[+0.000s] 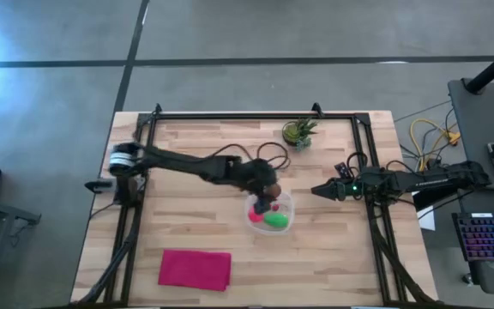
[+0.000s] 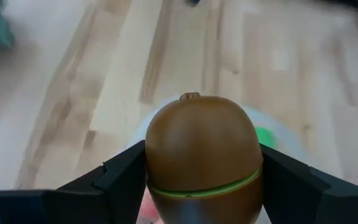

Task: Pick and placing Produce into tupperware
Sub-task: Put the kiwi into the transparent container, then put the peach into the transparent container

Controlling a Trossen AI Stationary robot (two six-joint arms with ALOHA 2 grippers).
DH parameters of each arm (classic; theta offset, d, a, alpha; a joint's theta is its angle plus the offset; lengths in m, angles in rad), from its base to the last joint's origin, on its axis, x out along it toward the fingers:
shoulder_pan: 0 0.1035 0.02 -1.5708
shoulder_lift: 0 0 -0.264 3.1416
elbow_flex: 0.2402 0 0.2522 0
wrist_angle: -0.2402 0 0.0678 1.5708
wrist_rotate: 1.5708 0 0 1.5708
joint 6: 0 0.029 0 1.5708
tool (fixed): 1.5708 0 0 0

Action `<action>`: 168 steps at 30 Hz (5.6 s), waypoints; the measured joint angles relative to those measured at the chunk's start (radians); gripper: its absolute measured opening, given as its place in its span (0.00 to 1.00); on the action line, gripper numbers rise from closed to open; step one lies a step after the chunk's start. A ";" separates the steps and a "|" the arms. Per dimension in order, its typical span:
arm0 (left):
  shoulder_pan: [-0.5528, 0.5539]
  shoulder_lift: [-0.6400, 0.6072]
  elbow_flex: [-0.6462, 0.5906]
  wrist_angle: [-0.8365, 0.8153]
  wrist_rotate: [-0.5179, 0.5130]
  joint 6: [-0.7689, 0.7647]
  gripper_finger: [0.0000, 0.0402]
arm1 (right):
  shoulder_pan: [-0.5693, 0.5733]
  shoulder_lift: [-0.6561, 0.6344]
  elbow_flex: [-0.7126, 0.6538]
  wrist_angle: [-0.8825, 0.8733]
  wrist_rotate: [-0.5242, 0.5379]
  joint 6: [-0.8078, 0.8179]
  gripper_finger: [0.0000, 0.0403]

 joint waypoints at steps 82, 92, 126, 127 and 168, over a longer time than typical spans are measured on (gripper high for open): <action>-0.151 -0.192 0.079 -0.821 -0.311 -0.221 0.80 | 0.002 -0.003 0.001 0.736 -0.095 -0.394 0.87; -0.151 -0.192 0.083 -0.806 -0.312 -0.250 0.80 | 0.000 -0.002 0.001 0.896 0.060 -0.180 0.87; -0.148 -0.264 0.076 -0.868 -0.270 -0.174 0.80 | -0.202 0.478 0.877 -0.757 0.307 -0.520 0.87; -0.145 -0.286 0.073 -0.865 -0.273 -0.161 0.80 | -0.211 0.506 0.911 -0.797 0.322 -0.528 0.87; -0.096 -1.093 -0.732 -0.422 -0.246 -0.351 0.80 | -0.352 1.503 1.486 -1.045 -0.031 -0.506 0.83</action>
